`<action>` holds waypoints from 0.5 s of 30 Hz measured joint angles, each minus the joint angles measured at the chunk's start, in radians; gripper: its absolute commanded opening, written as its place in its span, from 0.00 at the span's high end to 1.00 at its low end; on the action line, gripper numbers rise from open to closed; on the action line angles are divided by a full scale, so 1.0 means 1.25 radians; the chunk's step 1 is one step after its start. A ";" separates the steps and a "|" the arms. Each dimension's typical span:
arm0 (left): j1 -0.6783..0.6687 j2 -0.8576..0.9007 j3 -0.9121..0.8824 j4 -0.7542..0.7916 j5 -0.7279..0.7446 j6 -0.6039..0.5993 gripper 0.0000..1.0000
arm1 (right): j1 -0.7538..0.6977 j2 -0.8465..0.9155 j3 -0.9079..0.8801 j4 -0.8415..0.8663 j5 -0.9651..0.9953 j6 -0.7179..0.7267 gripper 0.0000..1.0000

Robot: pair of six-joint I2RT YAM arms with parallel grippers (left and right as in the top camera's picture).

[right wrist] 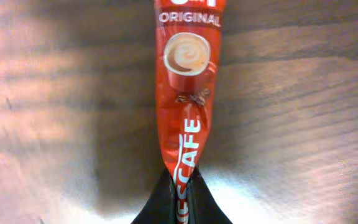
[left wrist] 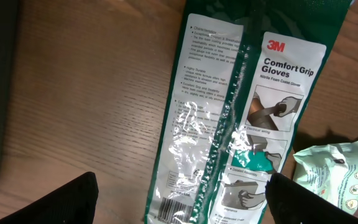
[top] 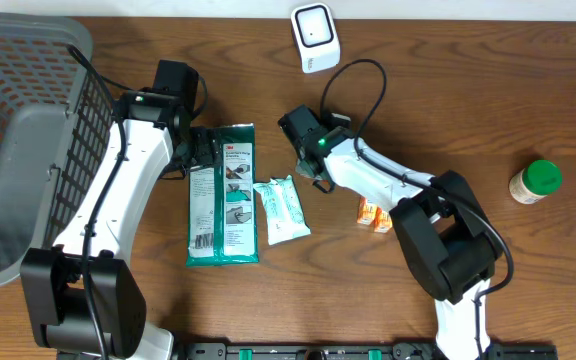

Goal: Scan the item barcode

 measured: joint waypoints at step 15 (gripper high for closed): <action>0.000 0.000 0.000 0.000 0.000 0.000 0.13 | -0.119 -0.257 0.242 -0.251 -0.237 -0.363 0.99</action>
